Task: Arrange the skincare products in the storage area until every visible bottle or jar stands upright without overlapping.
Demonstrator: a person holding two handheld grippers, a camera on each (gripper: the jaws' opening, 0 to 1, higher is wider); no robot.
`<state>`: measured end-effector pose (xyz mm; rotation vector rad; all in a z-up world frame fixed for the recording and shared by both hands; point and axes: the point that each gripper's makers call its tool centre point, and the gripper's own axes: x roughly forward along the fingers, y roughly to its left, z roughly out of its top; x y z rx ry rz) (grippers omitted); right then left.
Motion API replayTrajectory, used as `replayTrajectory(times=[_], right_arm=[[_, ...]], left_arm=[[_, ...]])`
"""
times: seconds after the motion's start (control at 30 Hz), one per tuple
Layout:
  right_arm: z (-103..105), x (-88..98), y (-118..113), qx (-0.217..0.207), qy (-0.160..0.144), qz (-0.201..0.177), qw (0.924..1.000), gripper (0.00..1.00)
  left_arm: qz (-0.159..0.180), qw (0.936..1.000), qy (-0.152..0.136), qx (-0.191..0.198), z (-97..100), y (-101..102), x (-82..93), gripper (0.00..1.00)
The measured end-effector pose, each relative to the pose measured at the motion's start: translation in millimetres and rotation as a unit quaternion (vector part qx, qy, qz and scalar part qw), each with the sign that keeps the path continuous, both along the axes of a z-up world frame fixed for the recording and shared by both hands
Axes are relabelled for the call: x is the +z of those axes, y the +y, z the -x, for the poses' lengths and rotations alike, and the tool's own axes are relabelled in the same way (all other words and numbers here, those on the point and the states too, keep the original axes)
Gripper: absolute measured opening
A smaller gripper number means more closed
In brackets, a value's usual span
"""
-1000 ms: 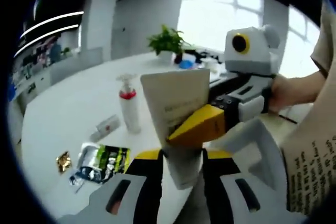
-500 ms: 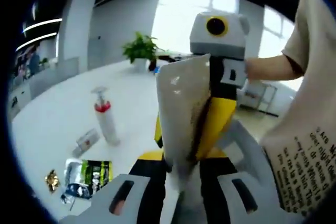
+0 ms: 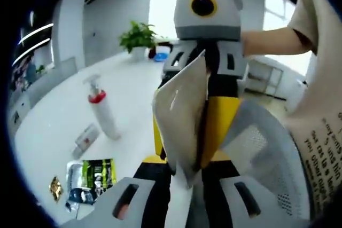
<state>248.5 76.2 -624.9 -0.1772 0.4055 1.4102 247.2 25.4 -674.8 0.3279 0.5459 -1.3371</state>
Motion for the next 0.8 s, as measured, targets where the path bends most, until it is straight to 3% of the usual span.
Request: replayTrajectory(times=[0.1,0.43,0.8], right_arm=[[-2.6,-10.8,-3.1,0.000,0.000,0.018,0.9998,0.12],[-8.0,-31.4,-6.7,0.006,0.003,0.044,0.9990,0.12],[-13.2,-31.5,-9.3,-0.010,0.026,0.033,0.9991,0.14]], left_arm=[[-0.021,0.9997,-0.015,0.000,-2.8,-1.6,-9.5,0.18],[-0.037,0.9991,-0.017,0.014,-8.3,-2.5,-27.6,0.18],[-0.025,0.9993,-0.015,0.023,-13.5,-2.0,-28.2,0.18]])
